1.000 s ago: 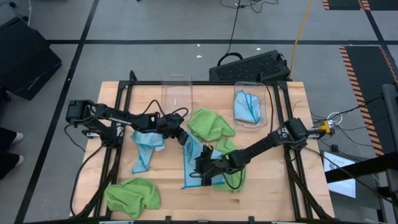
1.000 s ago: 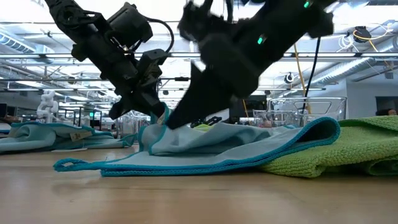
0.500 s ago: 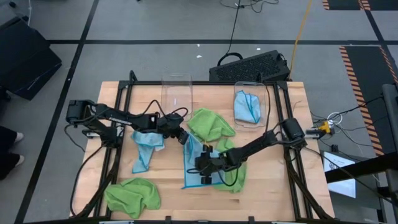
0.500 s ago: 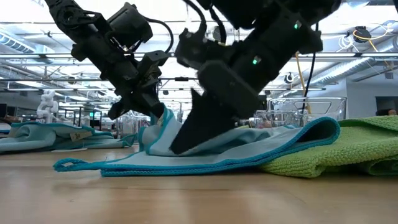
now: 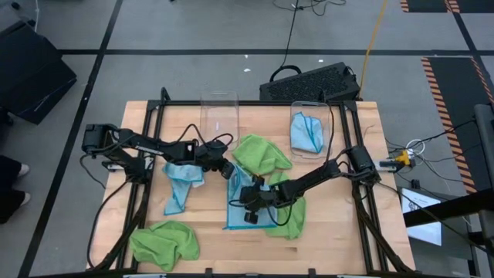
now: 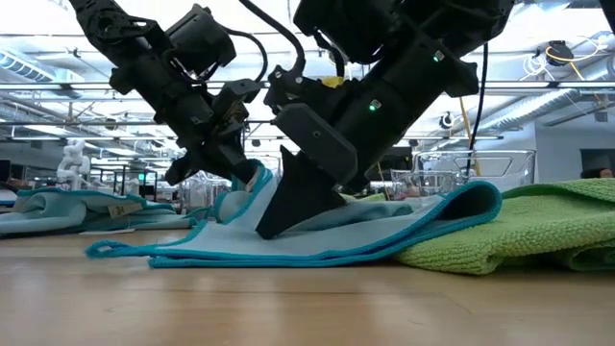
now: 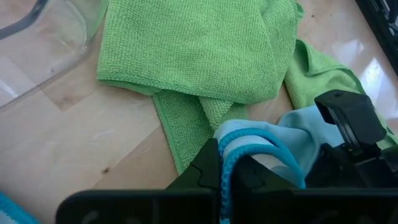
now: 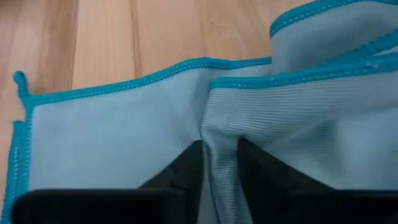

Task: Fold microfiber towels
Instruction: Fold the right blue microfiber towel

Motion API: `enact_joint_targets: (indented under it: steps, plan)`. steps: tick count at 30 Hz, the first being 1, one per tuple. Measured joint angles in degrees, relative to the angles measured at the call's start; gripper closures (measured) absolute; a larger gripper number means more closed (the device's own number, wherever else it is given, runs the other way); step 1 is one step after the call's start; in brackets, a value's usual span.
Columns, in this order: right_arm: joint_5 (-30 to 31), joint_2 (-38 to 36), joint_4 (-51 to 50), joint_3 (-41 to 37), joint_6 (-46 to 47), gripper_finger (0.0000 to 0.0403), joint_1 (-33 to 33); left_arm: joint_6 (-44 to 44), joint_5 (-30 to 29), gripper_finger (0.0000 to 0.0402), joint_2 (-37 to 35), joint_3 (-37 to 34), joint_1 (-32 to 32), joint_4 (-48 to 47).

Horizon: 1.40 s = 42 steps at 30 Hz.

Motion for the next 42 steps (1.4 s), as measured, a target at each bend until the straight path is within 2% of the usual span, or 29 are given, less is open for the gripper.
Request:
enact_joint_targets:
  steps: [4, 6, 14, 19, 25, 33, 38, 42]
  plan:
    - [-1.50, 0.01, 0.19, 0.00, 2.11, 0.0377, -0.04, 0.17, 0.00, 0.0393, 0.00, 0.00, 0.00, -0.08]
    - [-1.56, 0.01, 0.28, 0.00, 2.95, 0.0395, -0.02, 0.28, 0.00, 0.0397, 0.00, 0.00, 0.00, -0.09]
    - [-5.72, -1.15, 3.72, -0.05, 4.97, 0.0387, -0.07, 0.83, 0.04, 0.0396, 0.01, 0.00, -0.02, -0.12]
    - [-6.05, -1.35, 3.32, -0.07, 9.27, 0.0379, -0.09, 1.20, 0.04, 0.0393, 0.02, 0.00, -0.04, -0.74]
    - [-6.15, -2.43, 4.50, -0.07, 9.60, 0.0397, -0.21, 1.66, 0.04, 0.0397, 0.02, 0.00, -0.02, -1.36]
    - [-9.23, -2.72, 6.15, -0.07, 10.37, 0.0363, -1.34, 1.92, 0.07, 0.0398, 0.02, 0.00, -0.02, -1.38]
    - [-12.21, -2.72, 6.68, -0.07, 10.25, 0.0395, -2.27, 2.12, 0.07, 0.0394, 0.02, 0.00, -0.02, -1.47]
    - [-12.18, -2.72, 6.54, -0.07, 10.30, 0.0399, -2.61, 2.12, 0.07, 0.0397, 0.02, 0.00, -0.02, -1.49]
